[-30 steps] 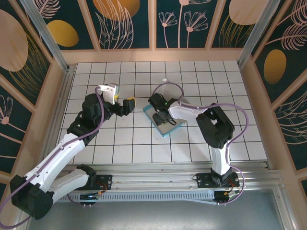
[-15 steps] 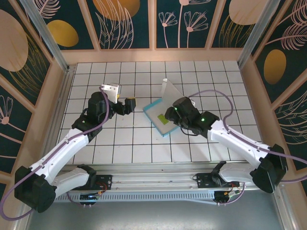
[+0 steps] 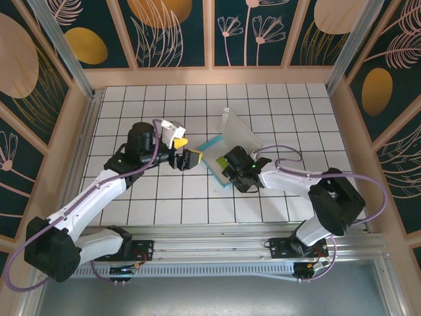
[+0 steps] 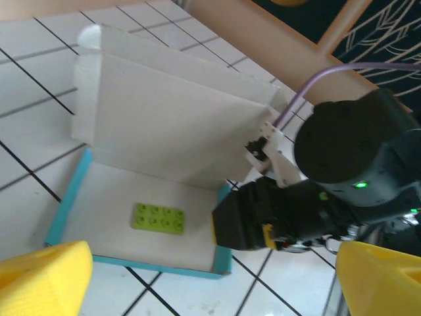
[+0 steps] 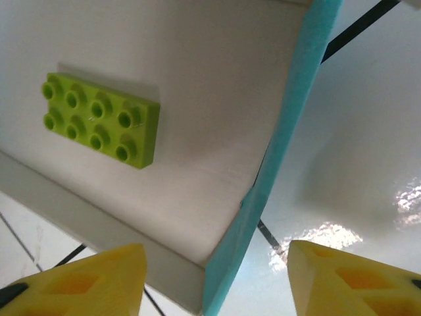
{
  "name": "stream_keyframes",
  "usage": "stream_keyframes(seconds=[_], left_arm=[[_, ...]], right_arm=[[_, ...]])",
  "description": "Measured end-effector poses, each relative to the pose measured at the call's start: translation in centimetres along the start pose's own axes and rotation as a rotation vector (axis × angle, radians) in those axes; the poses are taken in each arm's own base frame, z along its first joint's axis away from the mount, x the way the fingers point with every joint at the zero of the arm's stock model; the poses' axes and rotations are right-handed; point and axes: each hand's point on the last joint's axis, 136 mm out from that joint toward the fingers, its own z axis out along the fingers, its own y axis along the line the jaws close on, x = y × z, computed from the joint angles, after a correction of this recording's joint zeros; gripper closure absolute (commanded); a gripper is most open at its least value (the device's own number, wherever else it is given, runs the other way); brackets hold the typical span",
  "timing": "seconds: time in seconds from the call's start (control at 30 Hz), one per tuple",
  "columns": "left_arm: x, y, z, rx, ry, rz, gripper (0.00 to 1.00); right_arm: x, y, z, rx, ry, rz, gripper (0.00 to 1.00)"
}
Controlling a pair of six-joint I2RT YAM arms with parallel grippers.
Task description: Fold the paper box
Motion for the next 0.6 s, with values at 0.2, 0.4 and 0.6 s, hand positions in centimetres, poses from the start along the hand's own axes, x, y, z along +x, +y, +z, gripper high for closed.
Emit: stream_keyframes(seconds=[0.2, 0.4, 0.6], left_arm=[[0.2, 0.0, 0.0, 0.003, 0.009, -0.003, 0.01], [0.0, 1.1, -0.2, -0.068, -0.002, -0.002, 0.01], [-0.2, 3.1, -0.4, -0.187, -0.001, -0.021, 0.01]], right_arm=[[-0.7, -1.1, 1.4, 0.057, -0.047, -0.021, 0.7], [-1.8, -1.3, 1.5, 0.071, -0.106, -0.09, 0.87], [-3.9, -0.3, 2.0, 0.052, -0.167, -0.307, 0.9]])
